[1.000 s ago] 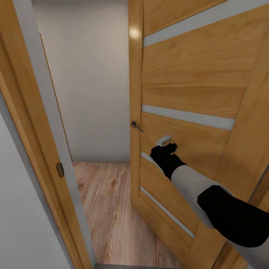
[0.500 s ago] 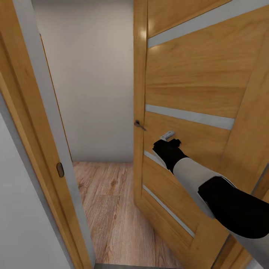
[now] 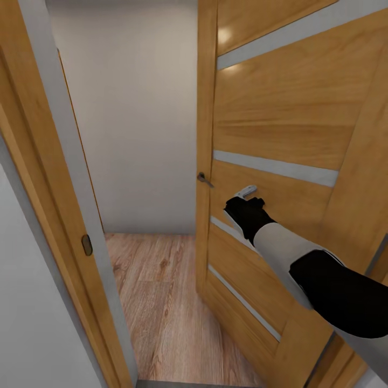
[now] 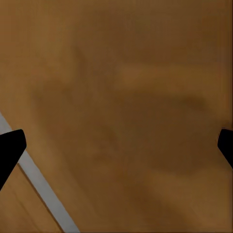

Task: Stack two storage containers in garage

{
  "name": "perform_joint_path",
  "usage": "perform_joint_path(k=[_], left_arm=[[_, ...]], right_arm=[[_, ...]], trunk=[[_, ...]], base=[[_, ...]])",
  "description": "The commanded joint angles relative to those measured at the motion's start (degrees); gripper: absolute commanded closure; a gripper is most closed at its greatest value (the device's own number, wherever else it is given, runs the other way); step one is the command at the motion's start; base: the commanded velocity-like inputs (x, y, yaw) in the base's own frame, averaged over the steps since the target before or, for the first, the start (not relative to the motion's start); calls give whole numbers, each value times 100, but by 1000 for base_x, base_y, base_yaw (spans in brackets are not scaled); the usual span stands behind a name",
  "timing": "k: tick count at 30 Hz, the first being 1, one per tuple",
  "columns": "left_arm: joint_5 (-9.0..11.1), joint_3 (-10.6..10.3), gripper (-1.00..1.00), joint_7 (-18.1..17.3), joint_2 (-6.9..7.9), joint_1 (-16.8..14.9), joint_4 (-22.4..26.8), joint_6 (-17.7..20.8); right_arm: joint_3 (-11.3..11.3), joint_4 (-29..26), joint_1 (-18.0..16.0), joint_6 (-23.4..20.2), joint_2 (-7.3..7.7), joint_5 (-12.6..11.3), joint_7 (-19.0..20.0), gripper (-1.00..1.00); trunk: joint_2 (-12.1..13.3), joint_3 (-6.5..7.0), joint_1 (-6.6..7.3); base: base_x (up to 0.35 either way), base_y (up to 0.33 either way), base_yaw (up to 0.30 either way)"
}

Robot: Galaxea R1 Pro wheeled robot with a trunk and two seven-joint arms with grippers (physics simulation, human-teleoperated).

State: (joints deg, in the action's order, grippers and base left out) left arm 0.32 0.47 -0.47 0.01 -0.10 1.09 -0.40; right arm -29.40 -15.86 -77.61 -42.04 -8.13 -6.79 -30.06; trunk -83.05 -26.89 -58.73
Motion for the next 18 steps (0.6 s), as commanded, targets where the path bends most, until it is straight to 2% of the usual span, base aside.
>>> perform_joint_path(k=[1, 3, 9, 14, 18], left_arm=[[3, 6, -100, -5, -3, 1, 5, -4], [3, 7, -100, -6, -8, 1, 5, -4], [3, 6, -100, -6, -9, 1, 5, -4], [3, 6, -100, -3, -10, 1, 5, -4], [3, 6, -100, -2, -10, 1, 5, -4]], right_arm=[[-81, -3, -28, -103, 543, 126, -53, -100], [-82, 2, -94, -107, 704, 111, -47, -100], [-83, 4, -171, -102, 850, 100, -44, -100], [-83, 4, -175, -103, 856, 91, -44, -100], [-83, 0, -176, -111, 788, 90, -42, -100]], trunk=[[-3, -5, 0], [-3, -5, 0], [-3, -5, 0], [-3, -5, 0], [-3, -5, 0]], base=[[0, 0, 0], [0, 0, 0], [0, 0, 0], [0, 0, 0], [0, 0, 0]])
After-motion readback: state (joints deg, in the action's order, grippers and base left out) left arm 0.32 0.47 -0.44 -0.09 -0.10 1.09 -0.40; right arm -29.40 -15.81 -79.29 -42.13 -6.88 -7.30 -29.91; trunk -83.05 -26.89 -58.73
